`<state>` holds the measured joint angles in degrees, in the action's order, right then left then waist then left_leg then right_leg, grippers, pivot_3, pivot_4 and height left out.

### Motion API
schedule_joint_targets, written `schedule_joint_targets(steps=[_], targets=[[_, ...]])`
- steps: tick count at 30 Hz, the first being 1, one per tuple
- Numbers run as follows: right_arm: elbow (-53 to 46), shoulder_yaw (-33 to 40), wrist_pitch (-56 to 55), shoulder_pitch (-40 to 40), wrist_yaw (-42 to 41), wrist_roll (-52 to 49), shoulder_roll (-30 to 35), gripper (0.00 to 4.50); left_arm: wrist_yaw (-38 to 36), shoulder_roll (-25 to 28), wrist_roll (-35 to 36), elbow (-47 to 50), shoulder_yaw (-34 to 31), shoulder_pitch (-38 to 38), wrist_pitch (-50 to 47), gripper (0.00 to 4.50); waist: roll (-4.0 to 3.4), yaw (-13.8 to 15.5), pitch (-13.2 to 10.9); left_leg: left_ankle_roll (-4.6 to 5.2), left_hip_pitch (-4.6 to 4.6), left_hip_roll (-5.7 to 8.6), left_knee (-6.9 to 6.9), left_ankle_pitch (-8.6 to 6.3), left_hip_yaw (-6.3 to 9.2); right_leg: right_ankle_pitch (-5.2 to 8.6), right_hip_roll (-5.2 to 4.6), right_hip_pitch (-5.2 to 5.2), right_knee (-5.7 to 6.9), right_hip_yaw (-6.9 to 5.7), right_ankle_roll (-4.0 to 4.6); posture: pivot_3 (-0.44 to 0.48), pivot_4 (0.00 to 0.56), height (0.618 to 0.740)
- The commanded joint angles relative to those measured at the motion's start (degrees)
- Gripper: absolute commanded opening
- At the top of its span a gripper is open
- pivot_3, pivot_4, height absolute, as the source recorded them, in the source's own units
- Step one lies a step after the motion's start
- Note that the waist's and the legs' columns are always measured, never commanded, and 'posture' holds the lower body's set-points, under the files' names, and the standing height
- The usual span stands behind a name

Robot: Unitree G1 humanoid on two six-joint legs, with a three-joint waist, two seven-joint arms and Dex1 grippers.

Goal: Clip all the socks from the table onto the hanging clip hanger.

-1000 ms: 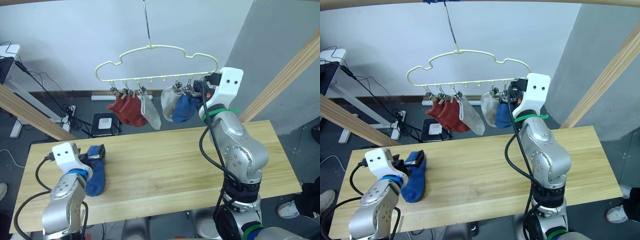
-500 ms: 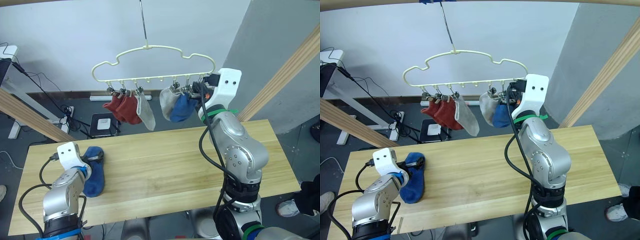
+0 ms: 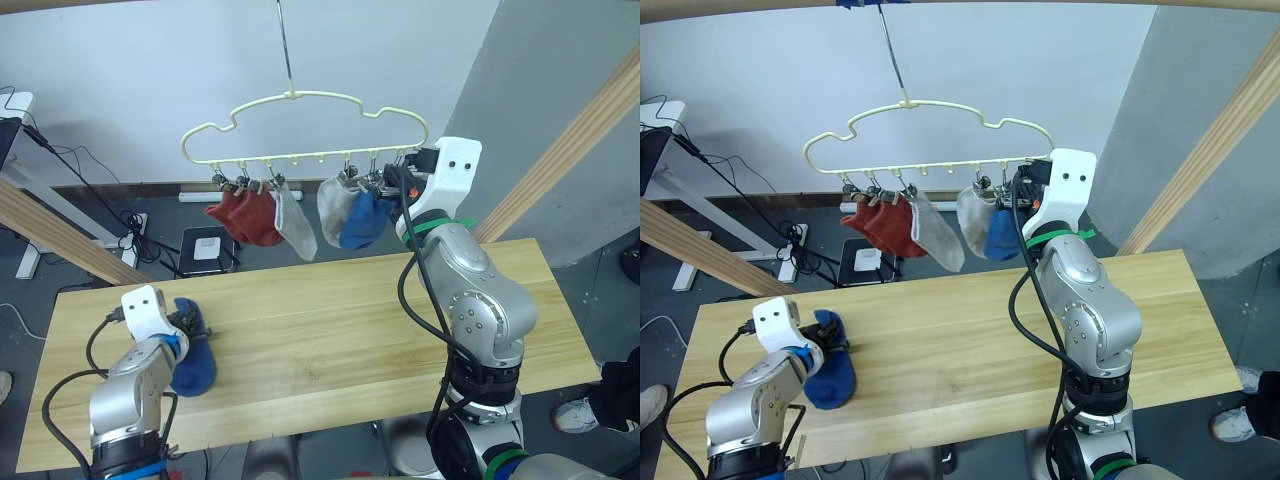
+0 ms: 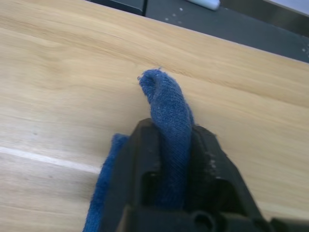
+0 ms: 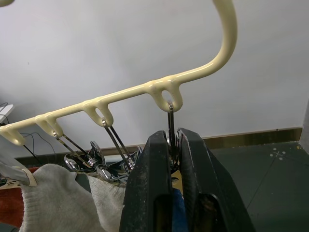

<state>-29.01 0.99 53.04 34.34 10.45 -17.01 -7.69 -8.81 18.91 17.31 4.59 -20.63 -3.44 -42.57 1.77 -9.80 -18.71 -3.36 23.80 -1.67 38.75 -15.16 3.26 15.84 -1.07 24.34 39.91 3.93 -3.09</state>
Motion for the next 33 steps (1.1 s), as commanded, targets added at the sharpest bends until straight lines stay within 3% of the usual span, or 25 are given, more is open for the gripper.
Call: schedule_joint_targets(steps=[1, 7, 13, 25, 33], targets=[[-1.92, -0.09, -0.96, 0.58, -0.16, -0.16, -0.64, 0.0, -9.54, 0.58, 2.2, 6.55, 7.26, 1.34, 4.67, 0.04, 0.0, 0.08, 0.0, 0.0, 0.01, 0.0, 0.0, 0.0, -0.01, 0.0, -0.01, 0.0, -0.01, 0.0, 0.0, -0.25, 0.288, 0.74], [-2.18, -0.08, -0.88, 0.66, -0.23, 0.11, -0.31, 0.0, -25.73, 2.35, 5.11, 15.45, 23.05, -4.5, 8.8, 0.01, 0.0, 0.35, 0.0, -0.01, 0.07, 0.0, 0.0, 0.0, -0.04, -0.01, -0.07, 0.0, -0.11, 0.02, -0.02, -0.268, 0.281, 0.74], [-2.64, 0.14, -0.75, 1.08, -0.23, 0.52, 0.36, 0.0, -32.01, 0.11, 2.73, 11.7, 32.45, -14.89, 14.75, 0.01, 0.01, -0.47, 0.01, 0.0, 0.06, 0.09, -0.04, 0.0, -0.11, -0.01, 0.06, 0.01, -0.14, 0.05, -0.02, -0.287, 0.275, 0.74], [-2.99, -0.11, -0.63, 1.15, -0.1, 0.91, 0.36, 0.0, -27.97, -9.81, -5.87, -8.0, 33.87, -28.24, 29.57, 0.01, 0.01, -1.46, 0.01, 0.01, 0.09, 0.14, -0.03, 0.0, -0.09, -0.02, 0.07, 0.0, -0.17, 0.04, -0.03, -0.304, 0.27, 0.74], [-3.2, -0.21, -0.55, 1.05, 0.01, 1.18, 0.56, 0.0, -26.85, -11.75, -6.39, -11.3, 32.3, -30.97, 33.44, 0.01, 0.01, -1.49, 0.01, 0.01, 0.11, 0.12, -0.03, 0.0, -0.11, -0.02, 0.06, 0.0, -0.24, 0.05, -0.04, -0.311, 0.271, 0.74]])
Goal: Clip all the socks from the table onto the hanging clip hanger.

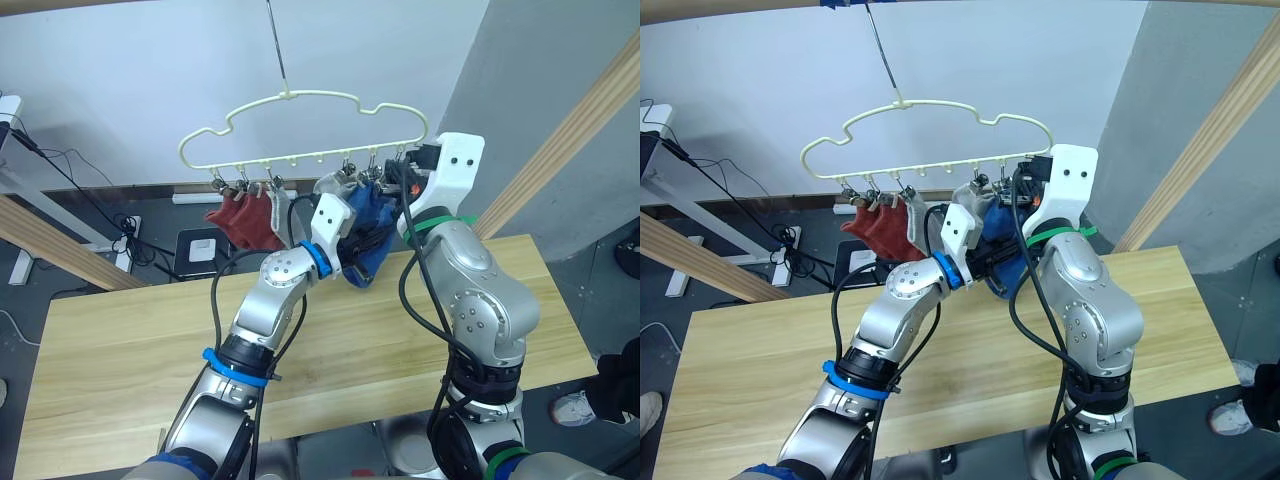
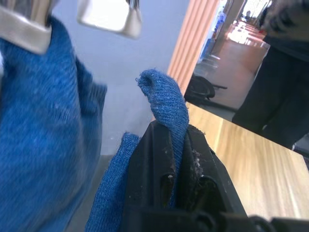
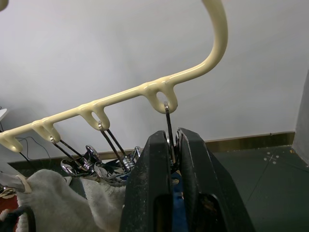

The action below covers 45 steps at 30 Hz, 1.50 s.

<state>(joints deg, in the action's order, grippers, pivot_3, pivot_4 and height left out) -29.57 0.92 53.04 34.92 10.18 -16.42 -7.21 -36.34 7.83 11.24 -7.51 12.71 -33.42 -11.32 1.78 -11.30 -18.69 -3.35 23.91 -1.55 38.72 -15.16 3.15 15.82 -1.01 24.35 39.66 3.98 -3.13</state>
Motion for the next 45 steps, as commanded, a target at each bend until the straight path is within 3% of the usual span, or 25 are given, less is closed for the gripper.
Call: schedule_joint_targets(steps=[1, 44, 45], targets=[[-2.63, -0.16, -0.57, 0.48, 0.28, 0.63, 0.12, 0.0, 0.85, -0.76, -0.43, 0.68, -1.19, -1.03, 2.63, 0.01, 0.0, 0.0, 0.0, 0.0, 0.0, -0.01, 0.0, 0.0, 0.0, 0.0, 0.0, 0.0, 0.0, 0.0, 0.0, -0.311, 0.271, 0.74], [-3.36, -4.56, -0.42, -1.61, -1.75, 6.71, 4.68, 0.0, 2.39, -2.9, -2.28, -3.39, -2.79, -6.01, 6.59, 0.01, 0.0, -0.11, 0.0, 0.0, 0.0, 0.02, 0.01, 0.0, 0.01, 0.0, 0.01, -0.01, 0.0, -0.01, -0.01, -0.318, 0.278, 0.74], [-3.48, -4.01, -0.52, -1.65, -1.57, 6.43, 4.06, 0.33, 2.39, -2.91, -2.35, -3.46, -2.75, -6.02, 6.66, 0.0, 0.0, -0.11, 0.0, 0.0, 0.0, 0.02, 0.01, 0.0, 0.01, 0.0, 0.01, -0.01, 0.0, -0.01, -0.01, -0.318, 0.278, 0.74]])
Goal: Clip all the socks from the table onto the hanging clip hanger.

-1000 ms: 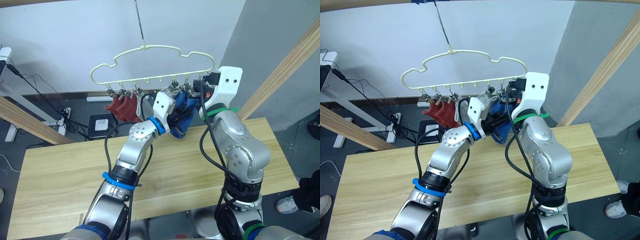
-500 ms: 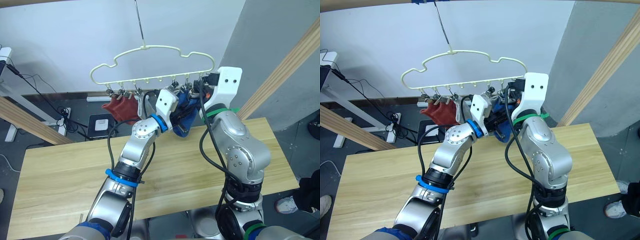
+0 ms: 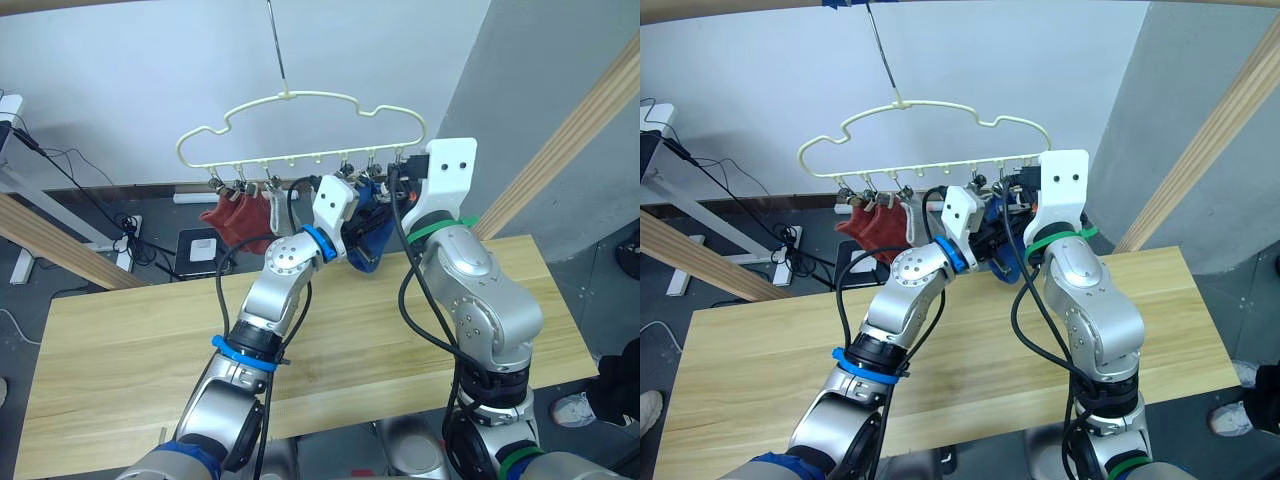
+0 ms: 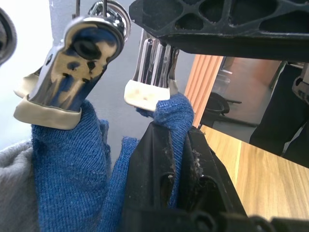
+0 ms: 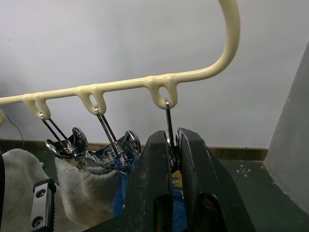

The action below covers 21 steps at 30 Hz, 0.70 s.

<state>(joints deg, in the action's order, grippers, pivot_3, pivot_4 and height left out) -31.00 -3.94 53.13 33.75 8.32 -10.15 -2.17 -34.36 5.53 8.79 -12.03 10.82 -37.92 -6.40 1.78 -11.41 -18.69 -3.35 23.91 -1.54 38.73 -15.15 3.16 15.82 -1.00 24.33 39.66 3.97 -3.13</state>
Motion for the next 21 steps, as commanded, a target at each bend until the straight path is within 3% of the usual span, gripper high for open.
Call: schedule_joint_targets(steps=[1, 2, 9, 17, 21], targets=[[-2.12, 1.29, -0.58, -0.52, 0.55, -0.02, -1.62, 0.7, 0.38, -0.59, 0.09, 1.03, -0.86, -1.48, 1.76, 0.0, 0.0, 0.0, 0.0, 0.0, 0.0, 0.0, 0.0, 0.0, 0.0, 0.0, 0.0, 0.0, 0.0, 0.0, 0.0, -0.315, 0.277, 0.74], [-2.16, 1.58, -0.54, -0.53, 0.69, -0.11, -2.09, 0.9, 0.36, -0.57, 0.08, 1.01, -0.86, -1.45, 1.79, 0.0, 0.0, 0.0, 0.0, 0.0, 0.0, 0.0, 0.0, 0.0, 0.0, 0.0, 0.0, 0.0, 0.0, 0.0, 0.0, -0.315, 0.277, 0.74], [-2.94, 3.78, -0.3, 0.7, 0.59, -0.57, -3.68, 3.43, 0.4, -0.56, -0.24, 0.75, -0.79, -1.38, 1.86, 0.0, 0.0, -0.02, 0.0, 0.0, 0.0, 0.0, 0.0, 0.0, 0.0, 0.0, 0.0, 0.0, 0.0, 0.0, 0.0, -0.317, 0.276, 0.74], [-6.42, 5.85, 0.65, 1.24, -0.97, -2.45, -3.75, 3.43, 0.75, -0.3, -0.78, -0.26, -0.78, -1.79, 1.51, 0.0, 0.0, -0.1, 0.0, 0.0, 0.0, 0.0, 0.0, 0.0, 0.0, 0.0, 0.0, 0.0, 0.01, -0.01, 0.0, -0.32, 0.277, 0.74], [-8.62, 6.21, 2.37, -0.07, -2.84, -4.18, -2.11, 3.47, -0.86, 0.29, 0.24, 0.51, -0.69, -1.23, -0.73, 1.16, 0.0, -0.17, 0.0, 0.0, 0.0, 0.01, 0.0, 0.0, 0.0, 0.0, 0.01, 0.0, 0.01, 0.0, 0.0, -0.319, 0.275, 0.74]])
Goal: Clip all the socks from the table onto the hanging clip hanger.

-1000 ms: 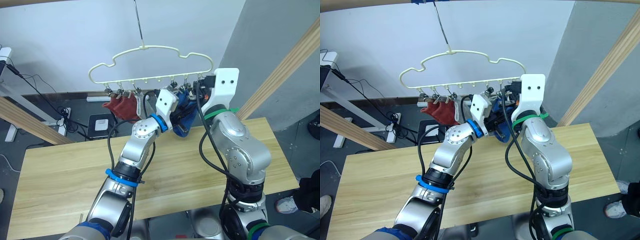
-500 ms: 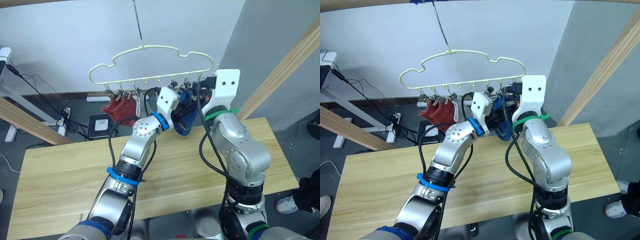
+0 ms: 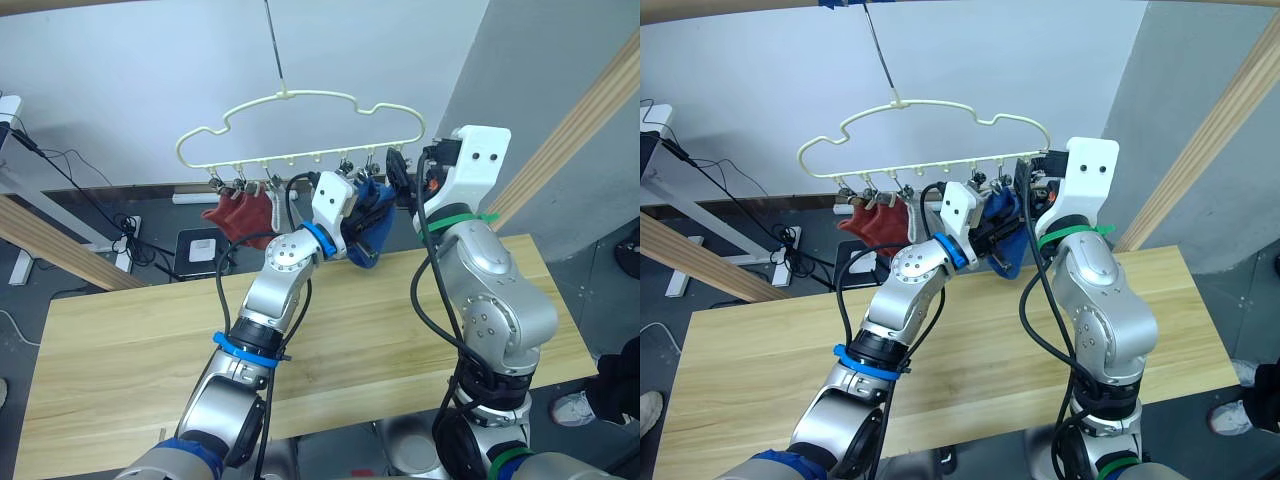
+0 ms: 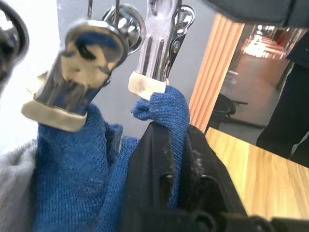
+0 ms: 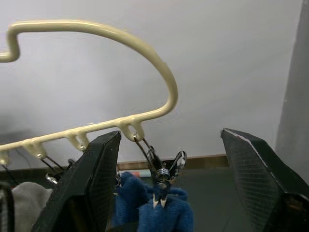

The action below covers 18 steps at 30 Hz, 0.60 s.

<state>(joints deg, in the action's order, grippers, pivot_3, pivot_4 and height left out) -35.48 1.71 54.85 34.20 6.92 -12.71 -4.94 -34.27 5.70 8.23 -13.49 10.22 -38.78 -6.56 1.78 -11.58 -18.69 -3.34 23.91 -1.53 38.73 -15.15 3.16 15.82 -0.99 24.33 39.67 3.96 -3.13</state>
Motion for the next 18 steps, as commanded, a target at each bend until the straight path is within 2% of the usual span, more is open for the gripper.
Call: schedule_joint_targets(steps=[1, 11, 16, 18], targets=[[-4.6, 0.63, 0.96, -0.83, -1.8, -1.88, 1.07, 3.47, -1.18, 0.25, 0.84, 2.31, -0.12, -0.11, -0.81, 1.45, 0.0, -0.01, 0.0, 0.0, 0.0, 0.0, 0.0, 0.0, 0.0, 0.0, 0.0, 0.0, 0.0, 0.0, 0.0, -0.319, 0.271, 0.74], [-10.01, 2.57, 3.08, -5.4, -8.29, -6.03, 9.25, 3.47, -6.03, 5.67, 1.77, 10.22, 0.48, 5.92, -5.01, 4.4, 0.0, -0.08, 0.02, 0.0, -0.01, -0.01, 0.0, 0.0, 0.01, 0.0, 0.0, -0.01, 0.02, 0.0, 0.0, -0.316, 0.253, 0.74], [-11.9, 3.01, 3.2, -8.77, -11.9, -7.67, 14.52, 3.47, -10.4, 11.33, 3.54, 18.21, -0.01, 12.76, -7.11, 4.46, -0.08, -0.23, 0.1, 0.0, -0.03, -0.04, 0.0, 0.0, 0.01, 0.0, 0.0, -0.01, 0.04, 0.01, 0.0, -0.31, 0.235, 0.74], [-12.15, 3.7, 2.67, -10.56, -14.37, -8.29, 17.87, 3.81, -13.12, 14.67, 5.82, 22.42, -1.1, 16.24, -8.38, 4.5, -0.13, -0.26, 0.25, -0.01, -0.03, -0.06, 0.0, 0.01, 0.01, 0.0, 0.0, -0.01, 0.06, 0.01, 0.0, -0.302, 0.213, 0.74]])
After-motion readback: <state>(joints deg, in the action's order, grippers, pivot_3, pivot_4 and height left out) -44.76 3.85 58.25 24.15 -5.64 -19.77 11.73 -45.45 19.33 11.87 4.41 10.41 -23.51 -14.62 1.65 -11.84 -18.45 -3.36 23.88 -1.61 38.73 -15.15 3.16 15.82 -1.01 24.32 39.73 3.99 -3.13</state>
